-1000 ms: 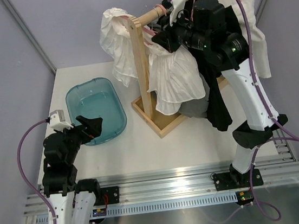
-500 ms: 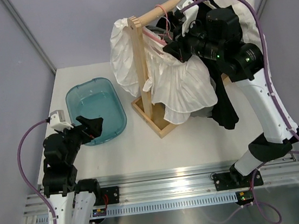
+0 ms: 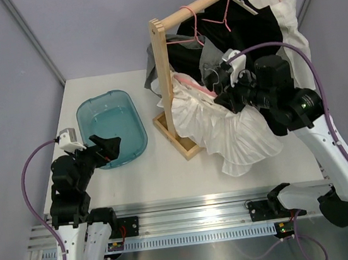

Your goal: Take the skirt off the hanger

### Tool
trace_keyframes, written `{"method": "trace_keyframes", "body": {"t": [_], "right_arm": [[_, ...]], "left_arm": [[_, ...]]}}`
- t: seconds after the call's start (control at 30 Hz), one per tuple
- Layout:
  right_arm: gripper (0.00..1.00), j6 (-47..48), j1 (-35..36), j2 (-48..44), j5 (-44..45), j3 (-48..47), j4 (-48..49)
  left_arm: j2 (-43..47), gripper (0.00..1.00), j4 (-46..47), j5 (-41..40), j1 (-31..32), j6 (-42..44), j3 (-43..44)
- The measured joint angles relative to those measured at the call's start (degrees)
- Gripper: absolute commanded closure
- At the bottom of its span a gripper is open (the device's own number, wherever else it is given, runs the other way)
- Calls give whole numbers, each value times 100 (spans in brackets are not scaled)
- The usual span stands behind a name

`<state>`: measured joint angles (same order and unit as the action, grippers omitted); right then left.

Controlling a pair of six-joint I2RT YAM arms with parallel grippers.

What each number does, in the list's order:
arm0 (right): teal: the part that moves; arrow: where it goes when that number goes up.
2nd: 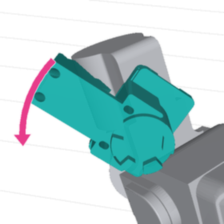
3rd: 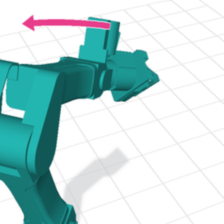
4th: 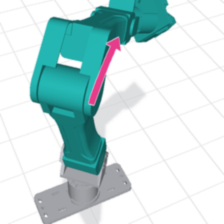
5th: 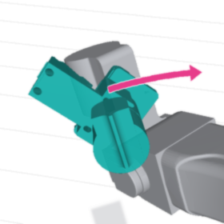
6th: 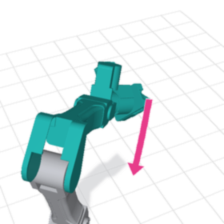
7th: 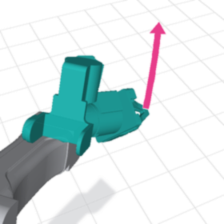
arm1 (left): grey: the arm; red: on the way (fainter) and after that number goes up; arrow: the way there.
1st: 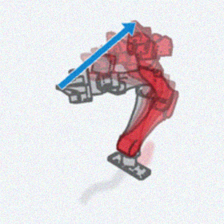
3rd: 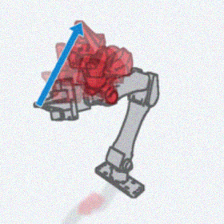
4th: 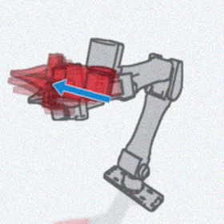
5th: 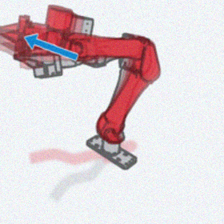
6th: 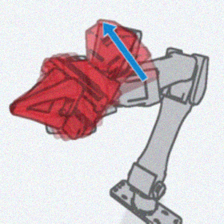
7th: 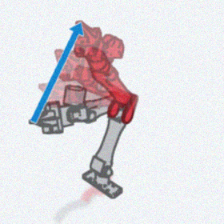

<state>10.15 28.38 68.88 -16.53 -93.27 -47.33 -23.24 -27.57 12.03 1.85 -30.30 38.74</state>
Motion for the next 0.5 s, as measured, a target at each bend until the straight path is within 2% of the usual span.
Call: {"method": "trace_keyframes", "body": {"t": [0.3,0.5], "right_arm": [[100,608,-210,-1156,50,1480,-616],[100,1790,-221,-1858,-356,1871,-1543]], "left_arm": [[-142,1,107,514,0,-46,-7],[-691,1,330,1364,116,-129,-79]]}}
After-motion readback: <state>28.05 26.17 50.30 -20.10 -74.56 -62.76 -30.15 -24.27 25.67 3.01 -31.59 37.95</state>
